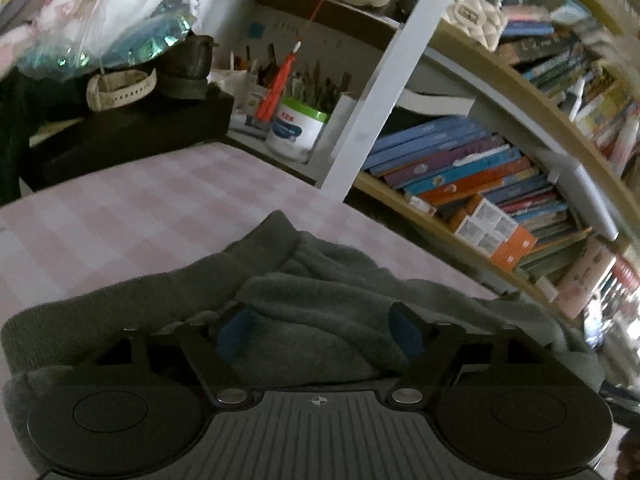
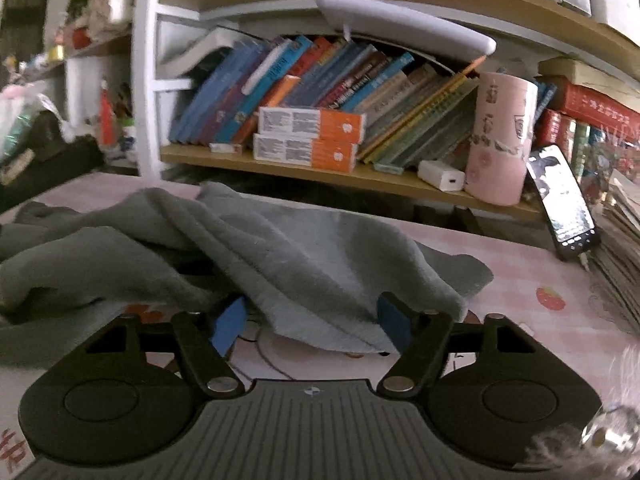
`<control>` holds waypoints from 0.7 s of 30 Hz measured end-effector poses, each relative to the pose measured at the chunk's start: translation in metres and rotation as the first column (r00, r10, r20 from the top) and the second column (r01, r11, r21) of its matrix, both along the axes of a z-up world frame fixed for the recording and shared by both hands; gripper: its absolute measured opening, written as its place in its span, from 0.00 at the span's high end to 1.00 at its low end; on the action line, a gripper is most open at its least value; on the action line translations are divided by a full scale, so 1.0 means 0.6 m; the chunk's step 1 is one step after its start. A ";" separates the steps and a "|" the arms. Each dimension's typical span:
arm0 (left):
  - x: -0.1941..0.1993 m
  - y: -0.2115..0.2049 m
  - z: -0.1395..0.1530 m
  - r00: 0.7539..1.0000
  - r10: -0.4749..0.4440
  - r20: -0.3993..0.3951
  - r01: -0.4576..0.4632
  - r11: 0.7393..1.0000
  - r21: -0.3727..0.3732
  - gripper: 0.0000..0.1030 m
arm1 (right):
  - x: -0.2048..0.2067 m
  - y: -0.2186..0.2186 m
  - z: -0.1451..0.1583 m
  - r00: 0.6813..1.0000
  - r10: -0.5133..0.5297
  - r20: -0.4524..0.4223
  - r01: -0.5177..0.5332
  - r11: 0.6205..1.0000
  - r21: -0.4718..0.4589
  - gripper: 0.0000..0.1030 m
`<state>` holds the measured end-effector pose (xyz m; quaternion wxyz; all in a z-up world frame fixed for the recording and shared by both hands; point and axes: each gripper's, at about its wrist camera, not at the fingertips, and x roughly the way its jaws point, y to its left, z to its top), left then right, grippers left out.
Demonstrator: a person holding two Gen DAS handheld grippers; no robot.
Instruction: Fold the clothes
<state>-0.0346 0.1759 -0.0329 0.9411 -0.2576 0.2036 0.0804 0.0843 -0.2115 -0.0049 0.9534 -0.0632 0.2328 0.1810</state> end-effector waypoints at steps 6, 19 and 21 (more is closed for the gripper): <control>-0.004 0.002 -0.001 1.000 -0.005 0.009 0.006 1.000 -0.013 0.22 | 0.001 -0.004 0.008 0.999 -0.039 0.011 0.038 0.997 0.074 0.90; -0.004 0.000 -0.001 0.999 -0.036 0.012 0.036 0.999 -0.016 0.13 | -0.015 0.047 0.161 0.962 -0.044 0.270 -0.015 0.977 0.213 0.91; -0.005 0.002 -0.002 0.999 -0.034 0.017 0.035 0.999 -0.024 0.13 | 0.008 0.063 0.175 0.967 -0.031 0.253 -0.027 0.974 0.224 0.90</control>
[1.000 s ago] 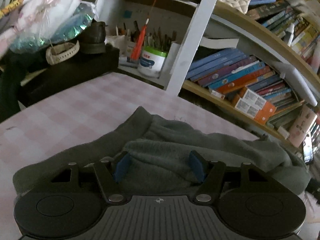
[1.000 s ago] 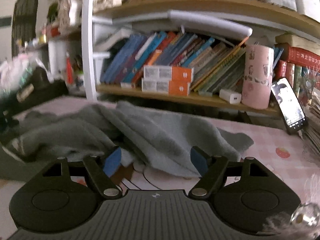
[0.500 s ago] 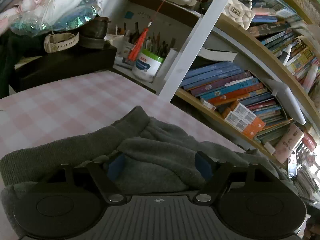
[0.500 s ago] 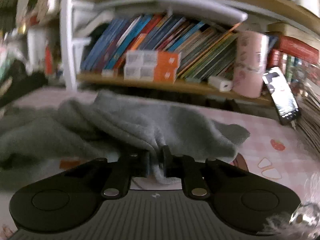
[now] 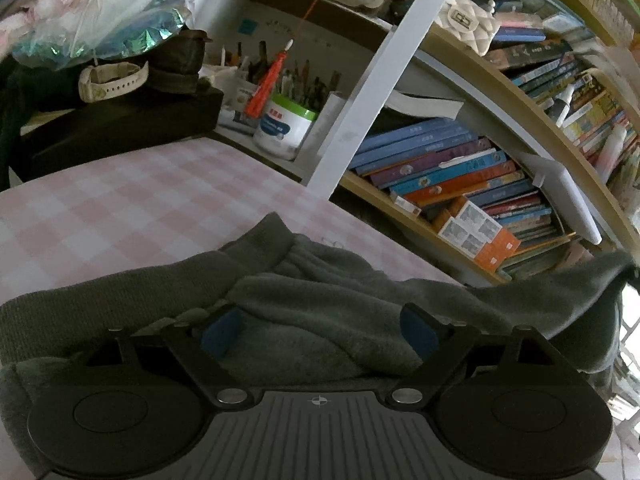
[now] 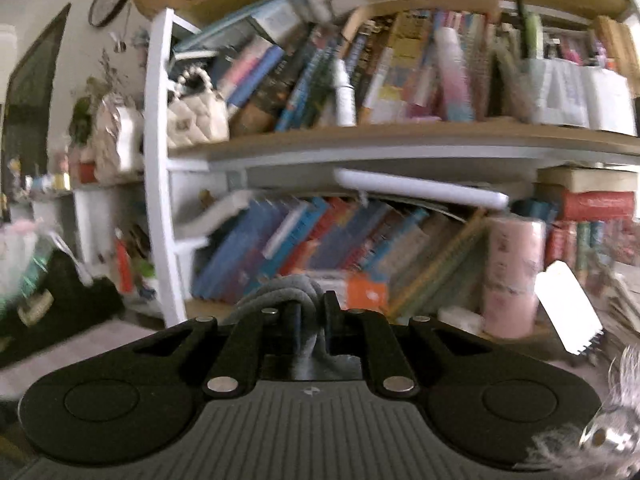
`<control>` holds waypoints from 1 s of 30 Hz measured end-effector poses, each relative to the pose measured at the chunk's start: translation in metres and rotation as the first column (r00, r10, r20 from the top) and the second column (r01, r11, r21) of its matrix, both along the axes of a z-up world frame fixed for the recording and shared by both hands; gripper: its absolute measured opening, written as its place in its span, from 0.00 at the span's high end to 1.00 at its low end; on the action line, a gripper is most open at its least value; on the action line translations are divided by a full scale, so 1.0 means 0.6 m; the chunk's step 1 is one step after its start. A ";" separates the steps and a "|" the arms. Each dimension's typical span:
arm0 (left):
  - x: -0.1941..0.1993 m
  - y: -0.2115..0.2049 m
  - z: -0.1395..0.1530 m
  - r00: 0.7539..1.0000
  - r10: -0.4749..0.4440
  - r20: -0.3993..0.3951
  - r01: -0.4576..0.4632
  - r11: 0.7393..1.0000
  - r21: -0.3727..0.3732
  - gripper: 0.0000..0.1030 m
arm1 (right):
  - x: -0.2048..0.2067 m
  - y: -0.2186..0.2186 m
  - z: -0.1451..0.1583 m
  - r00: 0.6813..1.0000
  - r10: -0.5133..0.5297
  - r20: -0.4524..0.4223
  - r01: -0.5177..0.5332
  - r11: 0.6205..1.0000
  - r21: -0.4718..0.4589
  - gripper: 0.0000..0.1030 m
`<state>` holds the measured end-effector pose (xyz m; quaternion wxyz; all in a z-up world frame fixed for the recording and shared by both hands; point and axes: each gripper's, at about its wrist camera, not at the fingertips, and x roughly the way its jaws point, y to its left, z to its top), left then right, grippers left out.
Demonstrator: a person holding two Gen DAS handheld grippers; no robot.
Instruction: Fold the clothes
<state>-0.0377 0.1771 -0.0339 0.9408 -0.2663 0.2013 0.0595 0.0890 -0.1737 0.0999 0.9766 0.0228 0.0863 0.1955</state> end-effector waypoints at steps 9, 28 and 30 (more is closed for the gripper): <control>-0.001 0.003 -0.002 1.000 0.003 0.008 -0.003 1.000 -0.020 0.13 | 0.133 0.062 -0.090 0.974 -0.037 -0.225 -0.031 0.956 -0.291 0.54; -0.003 0.001 -0.002 1.000 0.008 0.007 -0.008 1.000 -0.026 0.12 | -0.101 -0.011 -0.142 0.911 0.293 -0.289 -0.369 0.893 -0.257 0.33; -0.002 0.001 -0.003 1.000 0.008 0.006 -0.008 1.000 -0.024 0.12 | -0.112 0.019 -0.158 0.923 0.287 -0.256 -0.370 0.844 -0.387 0.32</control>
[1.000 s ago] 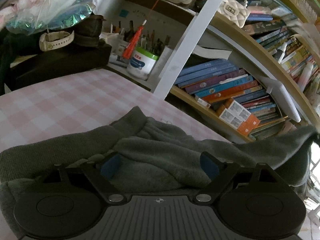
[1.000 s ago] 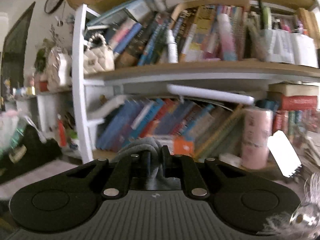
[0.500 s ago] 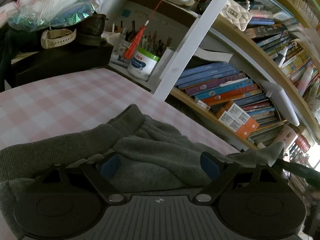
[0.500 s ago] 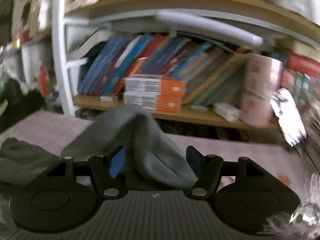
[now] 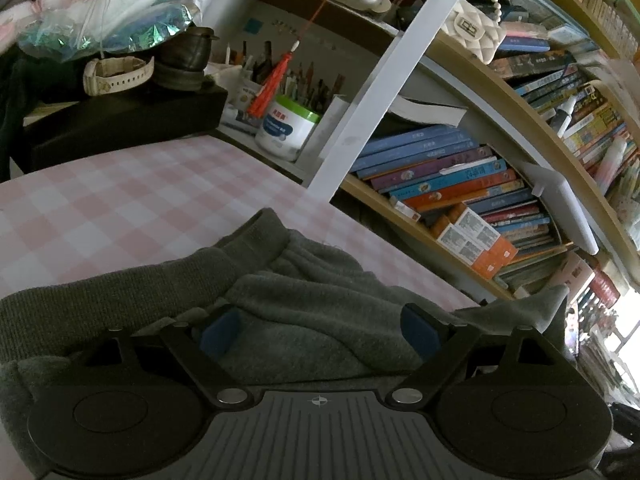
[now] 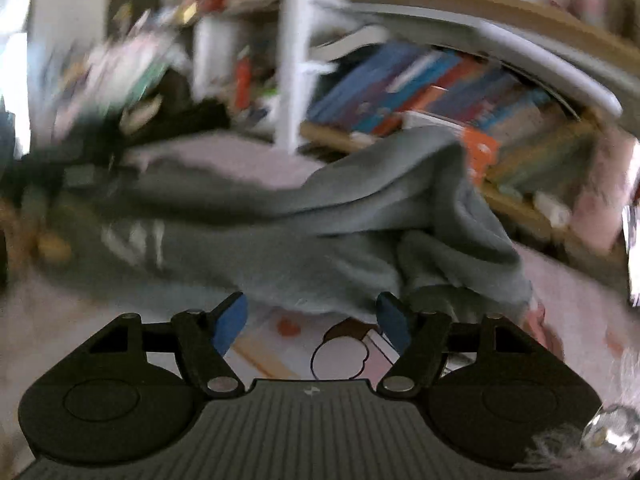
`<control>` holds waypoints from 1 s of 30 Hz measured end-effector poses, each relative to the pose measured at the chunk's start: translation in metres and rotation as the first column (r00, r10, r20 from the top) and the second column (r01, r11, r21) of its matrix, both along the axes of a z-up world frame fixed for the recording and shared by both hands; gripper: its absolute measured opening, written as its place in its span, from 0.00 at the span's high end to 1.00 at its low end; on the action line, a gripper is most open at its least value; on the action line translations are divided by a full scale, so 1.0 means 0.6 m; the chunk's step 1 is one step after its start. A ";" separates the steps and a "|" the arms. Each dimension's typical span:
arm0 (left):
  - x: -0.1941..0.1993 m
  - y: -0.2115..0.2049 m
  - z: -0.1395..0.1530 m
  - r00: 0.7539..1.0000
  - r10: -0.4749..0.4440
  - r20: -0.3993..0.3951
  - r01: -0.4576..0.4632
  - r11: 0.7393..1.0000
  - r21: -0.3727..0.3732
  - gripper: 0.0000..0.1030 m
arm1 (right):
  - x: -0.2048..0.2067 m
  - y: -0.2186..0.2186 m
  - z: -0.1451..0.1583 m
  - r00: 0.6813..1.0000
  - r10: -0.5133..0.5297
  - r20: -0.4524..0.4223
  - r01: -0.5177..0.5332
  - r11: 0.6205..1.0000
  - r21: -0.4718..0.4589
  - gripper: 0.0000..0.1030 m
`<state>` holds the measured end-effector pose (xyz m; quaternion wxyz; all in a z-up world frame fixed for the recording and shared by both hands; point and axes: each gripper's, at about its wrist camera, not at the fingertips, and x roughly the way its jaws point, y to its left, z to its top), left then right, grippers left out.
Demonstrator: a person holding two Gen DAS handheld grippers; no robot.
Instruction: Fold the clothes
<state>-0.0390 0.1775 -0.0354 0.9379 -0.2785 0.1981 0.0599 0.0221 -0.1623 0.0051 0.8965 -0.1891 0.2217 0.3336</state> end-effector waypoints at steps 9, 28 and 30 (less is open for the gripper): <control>-0.003 0.008 -0.002 1.000 0.003 0.018 -0.002 0.999 -0.037 0.12 | 0.007 0.035 -0.006 0.991 -0.026 0.130 0.037 0.996 -0.083 0.85; -0.005 0.012 -0.006 1.000 0.015 0.016 -0.014 0.998 -0.056 0.12 | -0.037 -0.047 0.115 0.953 -0.257 0.162 0.256 0.966 0.026 0.53; -0.005 0.012 -0.006 1.000 0.015 0.016 -0.014 0.998 -0.057 0.12 | -0.040 -0.068 0.107 0.962 -0.257 0.087 0.252 0.965 0.070 0.52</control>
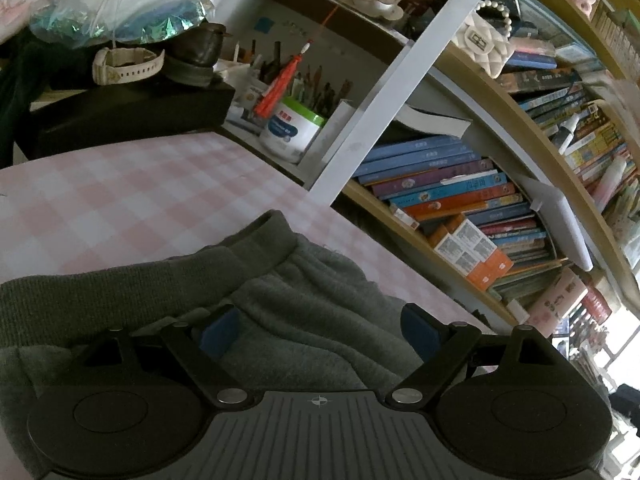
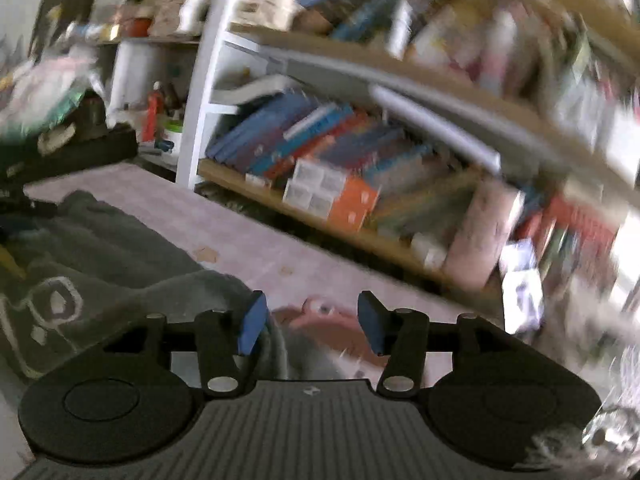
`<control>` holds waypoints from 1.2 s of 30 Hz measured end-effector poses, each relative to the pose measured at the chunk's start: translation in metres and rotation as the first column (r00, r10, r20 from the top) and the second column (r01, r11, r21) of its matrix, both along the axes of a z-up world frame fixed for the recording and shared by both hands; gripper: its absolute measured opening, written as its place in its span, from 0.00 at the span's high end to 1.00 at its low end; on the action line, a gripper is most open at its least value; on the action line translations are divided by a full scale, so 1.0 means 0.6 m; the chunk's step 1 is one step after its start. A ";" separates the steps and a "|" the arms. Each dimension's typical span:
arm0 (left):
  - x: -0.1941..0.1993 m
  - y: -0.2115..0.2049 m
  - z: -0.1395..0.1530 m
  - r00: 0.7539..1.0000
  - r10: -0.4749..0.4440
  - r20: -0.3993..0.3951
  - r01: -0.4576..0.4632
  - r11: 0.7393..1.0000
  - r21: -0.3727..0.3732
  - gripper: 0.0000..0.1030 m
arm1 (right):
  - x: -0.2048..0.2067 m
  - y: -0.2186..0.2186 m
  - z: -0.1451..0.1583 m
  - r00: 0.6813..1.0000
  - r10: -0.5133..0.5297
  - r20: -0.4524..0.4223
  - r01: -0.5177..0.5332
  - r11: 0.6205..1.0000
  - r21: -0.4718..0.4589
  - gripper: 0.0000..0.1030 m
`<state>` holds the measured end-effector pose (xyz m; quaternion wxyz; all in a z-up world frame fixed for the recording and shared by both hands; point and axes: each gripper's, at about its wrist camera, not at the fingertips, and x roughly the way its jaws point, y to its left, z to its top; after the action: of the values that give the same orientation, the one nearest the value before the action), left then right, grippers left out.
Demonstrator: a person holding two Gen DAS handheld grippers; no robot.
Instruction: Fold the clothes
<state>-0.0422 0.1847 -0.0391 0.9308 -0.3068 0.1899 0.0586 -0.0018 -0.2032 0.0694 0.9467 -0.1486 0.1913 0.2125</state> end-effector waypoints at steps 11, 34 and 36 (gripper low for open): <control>0.000 0.000 0.000 1.000 0.001 -0.002 -0.001 1.000 -0.004 0.12 | -0.064 -0.068 -0.061 0.976 0.024 -0.216 0.007 0.990 0.143 0.36; -0.001 0.003 -0.002 1.000 0.005 0.001 -0.005 1.000 -0.009 0.12 | -0.153 -0.137 0.068 0.993 -0.030 -0.115 0.015 0.992 -0.129 0.59; -0.001 0.003 -0.002 1.000 0.005 0.001 -0.005 1.000 -0.009 0.12 | -0.138 -0.146 0.053 0.989 -0.068 -0.132 0.052 0.991 -0.121 0.59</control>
<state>-0.0427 0.1862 -0.0401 0.9293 -0.3115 0.1889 0.0599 -0.0845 -0.2907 0.1013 0.9270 -0.1833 0.2720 0.1817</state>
